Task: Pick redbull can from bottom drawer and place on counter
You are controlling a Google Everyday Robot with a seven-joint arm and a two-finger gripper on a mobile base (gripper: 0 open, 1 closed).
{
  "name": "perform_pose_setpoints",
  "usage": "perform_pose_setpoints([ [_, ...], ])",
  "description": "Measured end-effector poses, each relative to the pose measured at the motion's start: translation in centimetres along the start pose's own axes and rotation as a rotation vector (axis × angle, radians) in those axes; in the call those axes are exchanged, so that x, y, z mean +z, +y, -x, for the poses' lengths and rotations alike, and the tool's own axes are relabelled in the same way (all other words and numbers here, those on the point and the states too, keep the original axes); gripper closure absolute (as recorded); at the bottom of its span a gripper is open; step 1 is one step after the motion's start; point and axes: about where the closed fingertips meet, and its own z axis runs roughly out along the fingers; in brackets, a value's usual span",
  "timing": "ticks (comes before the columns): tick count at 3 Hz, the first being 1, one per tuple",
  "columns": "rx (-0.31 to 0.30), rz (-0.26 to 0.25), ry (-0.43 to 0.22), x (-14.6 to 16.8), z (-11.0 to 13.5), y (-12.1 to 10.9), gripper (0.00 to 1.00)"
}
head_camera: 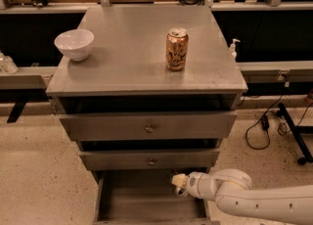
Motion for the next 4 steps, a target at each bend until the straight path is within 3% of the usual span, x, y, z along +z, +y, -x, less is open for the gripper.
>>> perform_pose_setpoints([
  [1,0.000,0.000,0.000,0.0,0.0,0.0,1.00],
  [2,-0.025,-0.055,-0.011,-0.4,0.6,-2.1,1.00],
  [3,-0.104,-0.126,-0.064,-3.3,1.7,-4.9,1.00],
  [4,-0.137,-0.182,-0.067,-7.6,-1.0,-5.6,1.00],
])
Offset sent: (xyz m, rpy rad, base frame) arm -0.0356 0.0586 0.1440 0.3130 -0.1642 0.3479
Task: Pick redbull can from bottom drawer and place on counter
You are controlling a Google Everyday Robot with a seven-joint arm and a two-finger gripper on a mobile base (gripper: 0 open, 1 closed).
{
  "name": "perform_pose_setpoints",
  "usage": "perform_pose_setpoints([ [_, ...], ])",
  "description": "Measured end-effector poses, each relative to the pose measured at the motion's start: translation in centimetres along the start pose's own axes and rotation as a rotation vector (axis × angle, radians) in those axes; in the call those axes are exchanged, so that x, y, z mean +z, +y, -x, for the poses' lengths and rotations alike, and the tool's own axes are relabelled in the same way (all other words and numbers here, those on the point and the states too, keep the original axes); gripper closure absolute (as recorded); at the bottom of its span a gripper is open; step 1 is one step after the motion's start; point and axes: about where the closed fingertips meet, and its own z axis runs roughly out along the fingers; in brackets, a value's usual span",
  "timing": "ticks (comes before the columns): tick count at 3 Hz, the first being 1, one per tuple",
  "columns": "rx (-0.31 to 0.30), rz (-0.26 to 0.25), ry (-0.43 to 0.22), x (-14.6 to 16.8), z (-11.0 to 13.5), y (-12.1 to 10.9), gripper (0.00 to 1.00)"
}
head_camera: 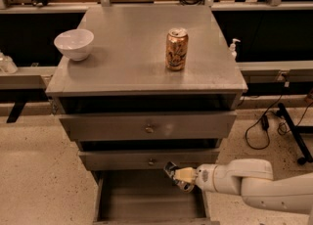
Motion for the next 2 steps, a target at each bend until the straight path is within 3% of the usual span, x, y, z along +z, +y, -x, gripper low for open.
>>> perform_pose_setpoints([
  [1,-0.066,-0.096,0.029,-4.8,-3.8,-3.0,1.00],
  [2,-0.140,-0.246,0.051,-8.6,-6.9,-8.7,1.00],
])
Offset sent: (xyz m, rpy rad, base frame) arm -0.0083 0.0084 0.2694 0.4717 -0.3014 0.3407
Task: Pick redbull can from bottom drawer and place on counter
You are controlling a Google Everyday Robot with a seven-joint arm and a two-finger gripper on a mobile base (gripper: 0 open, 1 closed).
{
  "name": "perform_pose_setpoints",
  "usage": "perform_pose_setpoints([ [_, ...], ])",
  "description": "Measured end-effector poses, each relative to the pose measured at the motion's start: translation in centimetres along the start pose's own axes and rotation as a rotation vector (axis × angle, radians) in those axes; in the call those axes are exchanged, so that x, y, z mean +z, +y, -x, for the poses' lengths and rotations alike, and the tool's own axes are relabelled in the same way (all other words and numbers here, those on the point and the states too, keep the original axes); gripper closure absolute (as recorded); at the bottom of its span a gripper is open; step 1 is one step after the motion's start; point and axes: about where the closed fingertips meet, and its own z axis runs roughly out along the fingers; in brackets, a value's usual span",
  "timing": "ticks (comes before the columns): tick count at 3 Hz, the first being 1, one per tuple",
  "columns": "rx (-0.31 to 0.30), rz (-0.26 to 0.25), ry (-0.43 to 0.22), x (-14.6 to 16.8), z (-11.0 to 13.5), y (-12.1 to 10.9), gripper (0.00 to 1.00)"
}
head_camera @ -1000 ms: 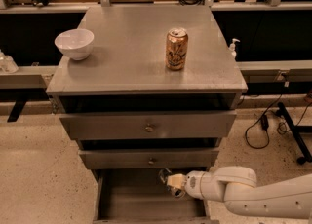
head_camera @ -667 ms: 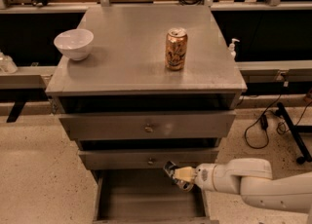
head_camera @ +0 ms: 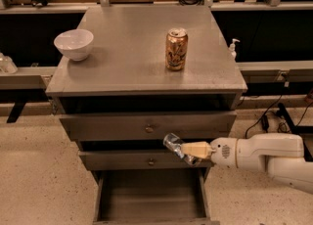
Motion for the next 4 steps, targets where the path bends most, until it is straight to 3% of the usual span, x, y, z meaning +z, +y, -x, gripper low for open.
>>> perform_pose_setpoints([
  [1,-0.015,-0.109,-0.015,-0.3,-0.3,-3.2,1.00],
  [2,-0.015,-0.110,-0.015,-0.3,-0.3,-3.2,1.00],
  [3,-0.087,-0.088,-0.076,1.0,-0.9,-5.1,1.00],
  [4,-0.210,-0.074,-0.099,0.9,-3.4,-9.0,1.00],
])
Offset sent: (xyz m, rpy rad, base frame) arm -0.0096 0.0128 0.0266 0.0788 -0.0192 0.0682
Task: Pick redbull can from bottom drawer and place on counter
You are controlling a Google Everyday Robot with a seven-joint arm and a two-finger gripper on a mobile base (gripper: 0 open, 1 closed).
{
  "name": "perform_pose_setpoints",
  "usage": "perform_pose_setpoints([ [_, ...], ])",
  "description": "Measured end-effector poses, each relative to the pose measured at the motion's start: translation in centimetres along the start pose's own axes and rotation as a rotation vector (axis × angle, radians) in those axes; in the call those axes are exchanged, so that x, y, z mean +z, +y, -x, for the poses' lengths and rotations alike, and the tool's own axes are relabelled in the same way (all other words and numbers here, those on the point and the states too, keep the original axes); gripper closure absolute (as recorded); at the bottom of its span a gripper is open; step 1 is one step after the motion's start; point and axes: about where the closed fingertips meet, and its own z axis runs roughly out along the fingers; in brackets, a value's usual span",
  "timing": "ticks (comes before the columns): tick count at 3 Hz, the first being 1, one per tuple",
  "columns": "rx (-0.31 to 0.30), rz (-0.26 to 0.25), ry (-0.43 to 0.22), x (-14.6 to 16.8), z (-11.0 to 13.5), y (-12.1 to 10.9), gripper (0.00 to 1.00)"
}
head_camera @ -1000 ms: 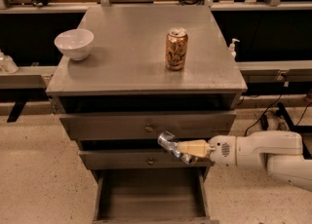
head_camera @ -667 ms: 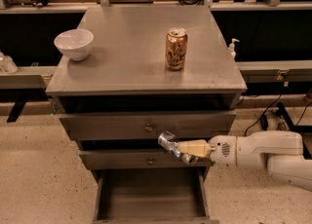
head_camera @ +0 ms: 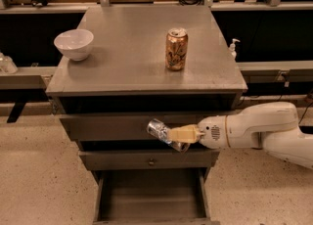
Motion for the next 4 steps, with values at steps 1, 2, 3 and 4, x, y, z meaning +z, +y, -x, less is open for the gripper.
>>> perform_pose_setpoints([
  [1,-0.089,-0.042,0.022,-1.2,-3.5,-3.0,1.00],
  [2,-0.149,-0.156,0.032,-2.5,-5.9,-6.6,1.00],
  [3,-0.205,-0.281,0.019,-3.0,-7.6,-9.9,1.00],
  [4,-0.265,-0.289,0.025,-3.9,-9.9,-11.7,1.00],
])
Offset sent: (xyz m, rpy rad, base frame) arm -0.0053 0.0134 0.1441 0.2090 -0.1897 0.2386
